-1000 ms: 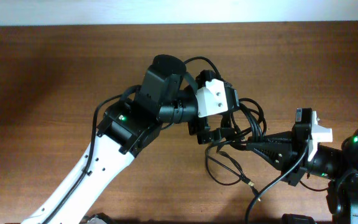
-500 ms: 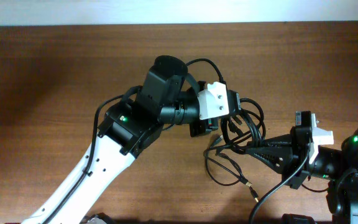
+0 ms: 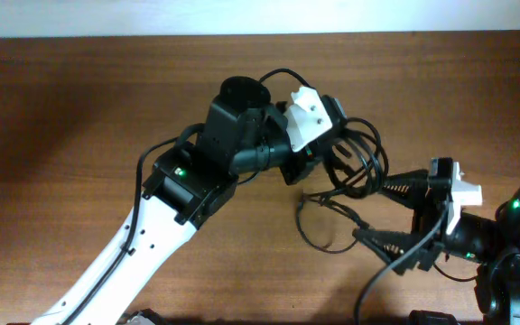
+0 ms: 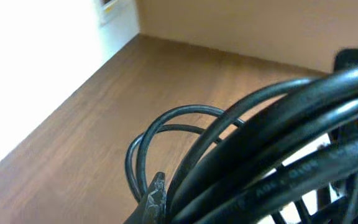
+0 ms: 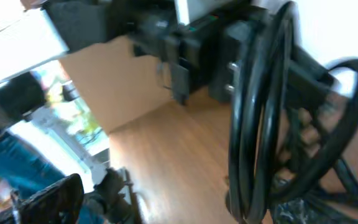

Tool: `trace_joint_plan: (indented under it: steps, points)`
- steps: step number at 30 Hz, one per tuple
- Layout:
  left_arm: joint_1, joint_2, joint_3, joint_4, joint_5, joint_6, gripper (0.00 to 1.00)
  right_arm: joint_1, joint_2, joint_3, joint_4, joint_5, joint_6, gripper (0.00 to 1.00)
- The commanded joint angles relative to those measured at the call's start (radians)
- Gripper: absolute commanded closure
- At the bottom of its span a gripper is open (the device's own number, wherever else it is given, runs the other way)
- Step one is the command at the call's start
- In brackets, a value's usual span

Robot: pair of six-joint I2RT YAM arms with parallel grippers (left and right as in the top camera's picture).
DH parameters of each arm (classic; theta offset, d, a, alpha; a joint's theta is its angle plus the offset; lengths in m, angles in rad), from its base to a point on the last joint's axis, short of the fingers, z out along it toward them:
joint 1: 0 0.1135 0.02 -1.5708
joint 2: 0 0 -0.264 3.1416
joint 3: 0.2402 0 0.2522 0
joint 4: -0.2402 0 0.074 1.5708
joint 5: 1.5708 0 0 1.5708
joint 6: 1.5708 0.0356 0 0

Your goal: Untangle cables

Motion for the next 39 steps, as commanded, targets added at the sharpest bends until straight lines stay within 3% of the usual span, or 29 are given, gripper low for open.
trace_joint_plan:
  steps: [1, 4, 5, 9, 16, 19, 23, 26, 33, 39]
  points:
    - [0.003, -0.018, 0.000, 0.012, -0.178, -0.242, 1.00, -0.005, -0.005, 0.018, -0.017, 0.161, 0.084, 0.06]
    - [0.002, -0.018, 0.000, 0.019, -0.184, -0.364, 1.00, -0.005, -0.005, 0.018, -0.013, 0.262, 0.202, 0.05]
    - [0.002, -0.018, 0.000, 0.026, -0.184, -0.456, 1.00, -0.005, -0.005, 0.018, -0.012, 0.304, 0.251, 0.03]
    - [-0.024, -0.018, -0.001, 0.024, -0.173, -0.654, 1.00, -0.005, -0.005, 0.018, -0.005, 0.315, 0.272, 0.03]
    - [-0.159, -0.018, -0.001, 0.025, -0.255, -0.607, 1.00, -0.005, -0.005, 0.018, -0.008, 0.481, 0.293, 0.03]
    - [-0.160, -0.018, -0.001, 0.025, -0.251, -0.611, 1.00, -0.005, -0.005, 0.018, -0.038, 0.669, 0.293, 0.03]
    - [-0.160, -0.026, 0.000, 0.034, -0.180, -0.623, 1.00, -0.005, -0.005, 0.018, -0.123, 0.925, 0.293, 0.02]
    - [-0.160, -0.036, 0.000, 0.076, -0.046, -0.623, 1.00, -0.005, -0.005, 0.018, -0.169, 1.048, 0.293, 0.02]
    - [-0.113, -0.073, 0.000, 0.081, 0.064, -0.629, 1.00, -0.005, -0.005, 0.018, -0.172, 1.143, 0.293, 0.02]
    - [-0.061, -0.090, -0.001, 0.080, 0.131, -0.636, 1.00, -0.005, -0.005, 0.018, -0.172, 1.085, 0.293, 0.01]
